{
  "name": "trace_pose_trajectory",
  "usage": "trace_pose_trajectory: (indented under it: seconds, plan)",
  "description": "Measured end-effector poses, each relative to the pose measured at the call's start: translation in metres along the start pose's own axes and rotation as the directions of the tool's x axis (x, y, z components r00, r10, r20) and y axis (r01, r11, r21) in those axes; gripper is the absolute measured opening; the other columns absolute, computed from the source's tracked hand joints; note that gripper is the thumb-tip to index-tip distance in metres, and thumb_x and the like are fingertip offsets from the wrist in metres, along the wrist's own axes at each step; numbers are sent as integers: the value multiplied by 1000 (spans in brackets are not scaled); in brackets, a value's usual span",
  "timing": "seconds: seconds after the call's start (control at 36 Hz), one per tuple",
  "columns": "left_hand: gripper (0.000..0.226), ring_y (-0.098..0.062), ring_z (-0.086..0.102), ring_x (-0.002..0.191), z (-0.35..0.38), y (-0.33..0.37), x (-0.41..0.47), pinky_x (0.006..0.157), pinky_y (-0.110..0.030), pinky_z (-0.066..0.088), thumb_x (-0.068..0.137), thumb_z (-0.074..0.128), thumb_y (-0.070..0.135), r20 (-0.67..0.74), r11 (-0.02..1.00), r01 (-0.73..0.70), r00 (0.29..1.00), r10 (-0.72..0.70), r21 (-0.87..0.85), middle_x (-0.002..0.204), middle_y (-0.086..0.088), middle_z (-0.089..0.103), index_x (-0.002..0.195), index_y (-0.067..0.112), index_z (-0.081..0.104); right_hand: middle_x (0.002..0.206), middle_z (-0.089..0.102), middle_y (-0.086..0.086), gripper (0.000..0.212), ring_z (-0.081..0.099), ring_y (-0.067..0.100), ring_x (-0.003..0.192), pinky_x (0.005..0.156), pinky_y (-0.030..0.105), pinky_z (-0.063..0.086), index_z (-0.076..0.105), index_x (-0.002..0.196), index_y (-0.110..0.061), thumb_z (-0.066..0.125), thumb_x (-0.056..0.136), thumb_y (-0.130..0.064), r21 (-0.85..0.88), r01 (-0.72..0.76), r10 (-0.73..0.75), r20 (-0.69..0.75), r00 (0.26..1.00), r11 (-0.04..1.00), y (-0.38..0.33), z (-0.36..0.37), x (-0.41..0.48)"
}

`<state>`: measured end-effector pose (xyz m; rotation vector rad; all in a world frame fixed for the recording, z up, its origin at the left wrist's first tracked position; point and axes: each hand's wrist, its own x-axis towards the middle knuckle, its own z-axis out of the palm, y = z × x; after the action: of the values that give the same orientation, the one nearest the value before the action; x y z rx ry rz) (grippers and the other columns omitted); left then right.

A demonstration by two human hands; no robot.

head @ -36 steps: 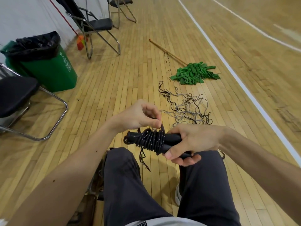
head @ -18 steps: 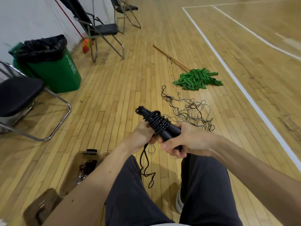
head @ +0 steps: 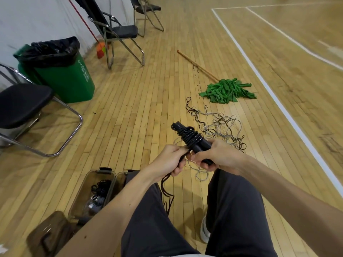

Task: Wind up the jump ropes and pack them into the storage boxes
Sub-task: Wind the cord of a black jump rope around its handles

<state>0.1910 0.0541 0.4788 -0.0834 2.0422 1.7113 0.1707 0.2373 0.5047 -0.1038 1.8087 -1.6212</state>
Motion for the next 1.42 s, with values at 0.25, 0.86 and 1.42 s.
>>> trace_pose_trajectory:
  seconds: [0.25, 0.86, 1.42]
  plan:
    - [42, -11, 42, 43, -2, -5, -6, 43, -24, 33, 107, 43, 40, 72, 972, 18, 997, -36, 234, 55, 1, 48, 94, 6, 65, 69, 58, 13, 27, 49, 18, 50, 40, 22, 37, 58, 106, 7, 72, 83, 7, -23, -31, 24, -239, 971, 999, 16, -33, 11]
    - [34, -19, 49, 69, 10, 56, -26, 61, -29, 39, 105, 44, 44, 165, 20, -184, 921, 352, 983, 66, 8, 36, 102, 16, 63, 58, 61, 5, 20, 51, 15, 44, 42, 23, 42, 62, 96, 5, 74, 82, 0, -298, -236, 147, -291, 945, 925, 27, -33, 18]
    - [55, -9, 49, 76, 8, 102, -15, 58, -21, 29, 89, 46, 66, 476, -299, -380, 784, 398, 875, 73, 12, 43, 104, 16, 64, 65, 59, 5, 32, 48, 12, 47, 43, 21, 41, 56, 115, 2, 71, 88, -2, -512, -210, 315, 126, 941, 833, 7, 10, -1]
